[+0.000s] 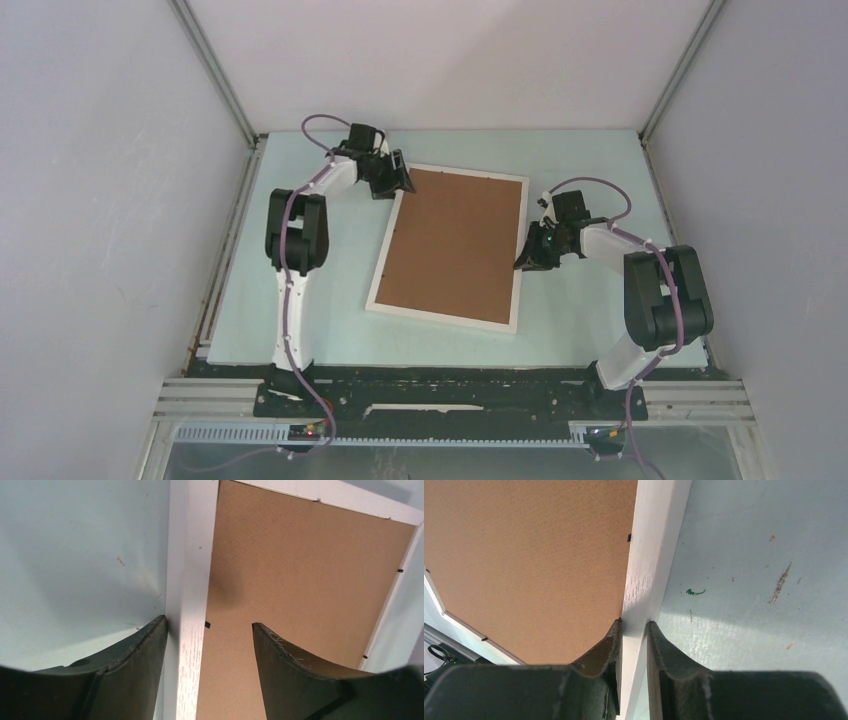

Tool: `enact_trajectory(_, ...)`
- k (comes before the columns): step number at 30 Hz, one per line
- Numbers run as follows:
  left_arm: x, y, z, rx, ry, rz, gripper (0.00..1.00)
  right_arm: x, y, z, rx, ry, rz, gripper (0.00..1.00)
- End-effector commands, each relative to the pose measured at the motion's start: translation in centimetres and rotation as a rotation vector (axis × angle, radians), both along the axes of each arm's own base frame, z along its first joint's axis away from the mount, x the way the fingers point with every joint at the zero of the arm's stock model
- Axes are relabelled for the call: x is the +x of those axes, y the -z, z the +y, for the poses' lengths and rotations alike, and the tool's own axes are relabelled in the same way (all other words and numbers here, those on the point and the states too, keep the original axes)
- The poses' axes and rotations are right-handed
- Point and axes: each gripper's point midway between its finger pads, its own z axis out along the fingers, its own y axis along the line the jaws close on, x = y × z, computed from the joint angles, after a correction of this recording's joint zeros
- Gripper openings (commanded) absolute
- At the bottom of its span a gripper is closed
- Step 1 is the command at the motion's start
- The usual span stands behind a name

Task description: Put the photo into the frame

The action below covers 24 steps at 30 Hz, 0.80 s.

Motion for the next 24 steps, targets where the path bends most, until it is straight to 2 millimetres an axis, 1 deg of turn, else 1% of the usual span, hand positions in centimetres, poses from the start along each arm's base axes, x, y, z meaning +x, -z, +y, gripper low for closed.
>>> enact_trajectory(1,1.6,-5.8,0.7,-0.120,-0.031,-0.133,0.67,1.1,-2.6,1.6,0.060,-0.056,-0.102,0.00)
enact_trajectory(3,1.3,-5.2,1.8,-0.084,-0.048,-0.123,0.64,1.1,-2.6,1.6,0.061,-0.057,-0.101,0.00)
enact_trajectory(5,1.1,-4.5,2.5,-0.071,-0.062,-0.109,0.59,1.1,-2.6,1.6,0.061,-0.058,-0.101,0.00)
enact_trajectory(7,1.0,-3.8,2.6,-0.071,-0.066,-0.098,0.53,1.1,-2.6,1.7,0.061,-0.059,-0.100,0.00)
enact_trajectory(11,1.4,-3.1,2.6,-0.077,-0.083,-0.094,0.48,1.0,-2.6,1.7,0.059,-0.060,-0.100,0.00)
enact_trajectory(14,1.6,-2.8,2.4,-0.076,-0.085,-0.086,0.47,1.0,-2.6,1.6,0.055,-0.061,-0.099,0.00)
enact_trajectory(19,1.5,-2.0,1.7,-0.043,-0.067,-0.068,0.49,1.0,-2.5,1.7,0.059,-0.063,-0.098,0.00)
enact_trajectory(24,1.2,-1.3,1.5,0.011,-0.051,-0.055,0.47,1.0,-2.5,1.7,0.056,-0.063,-0.098,0.00)
